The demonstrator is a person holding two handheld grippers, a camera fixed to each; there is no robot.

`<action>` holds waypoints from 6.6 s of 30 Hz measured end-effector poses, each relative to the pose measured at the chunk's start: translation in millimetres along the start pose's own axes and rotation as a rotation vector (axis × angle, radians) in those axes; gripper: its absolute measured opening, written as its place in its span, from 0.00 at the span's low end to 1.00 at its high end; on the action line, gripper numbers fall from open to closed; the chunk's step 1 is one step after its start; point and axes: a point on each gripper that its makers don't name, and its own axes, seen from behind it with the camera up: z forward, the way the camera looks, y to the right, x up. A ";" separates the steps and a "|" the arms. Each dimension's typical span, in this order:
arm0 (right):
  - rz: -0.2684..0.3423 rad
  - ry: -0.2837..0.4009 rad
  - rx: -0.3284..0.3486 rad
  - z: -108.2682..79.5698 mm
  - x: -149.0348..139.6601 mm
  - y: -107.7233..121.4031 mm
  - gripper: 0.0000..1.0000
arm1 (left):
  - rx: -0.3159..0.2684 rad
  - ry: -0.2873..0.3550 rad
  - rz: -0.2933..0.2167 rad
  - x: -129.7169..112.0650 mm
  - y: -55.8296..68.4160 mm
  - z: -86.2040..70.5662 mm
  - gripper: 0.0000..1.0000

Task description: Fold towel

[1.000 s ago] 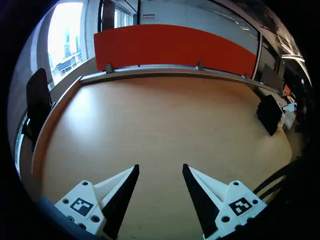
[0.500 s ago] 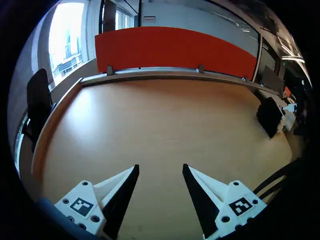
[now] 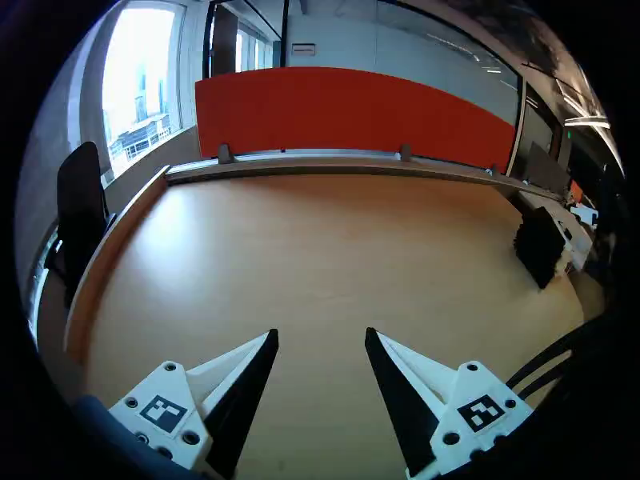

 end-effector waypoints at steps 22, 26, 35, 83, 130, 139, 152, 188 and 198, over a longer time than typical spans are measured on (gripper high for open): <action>0.008 0.204 0.084 -23.5 68.9 -67.1 0.97 | 0.068 0.235 -0.009 91.5 -22.6 -2.2 0.80; -0.003 0.228 0.105 -27.1 75.9 -83.0 0.97 | 0.081 0.275 -0.012 105.7 -27.1 -4.1 0.80; 0.017 0.278 0.170 -37.8 95.4 -128.3 0.97 | 0.104 0.365 -0.021 138.0 -36.5 -9.4 0.80; 0.041 0.363 0.235 -76.5 130.3 -238.1 0.97 | 0.070 0.625 -0.004 161.3 -26.0 -11.4 0.80; -0.070 0.363 0.286 -74.2 61.6 -286.0 0.97 | 0.141 0.702 0.029 48.7 -41.8 41.8 0.80; -0.073 0.364 0.281 -73.8 57.6 -285.3 0.97 | 0.140 0.699 0.004 37.2 -45.1 50.3 0.79; -0.077 0.365 0.286 -74.8 57.0 -286.7 0.97 | 0.132 0.682 0.000 34.7 -44.4 57.3 0.80; 0.026 0.424 0.189 -41.7 19.6 -218.0 0.97 | 0.133 0.680 0.001 32.3 -45.0 61.5 0.80; 0.057 0.427 0.186 -23.9 -12.6 -206.9 0.97 | 0.133 0.680 0.001 32.4 -45.1 61.7 0.80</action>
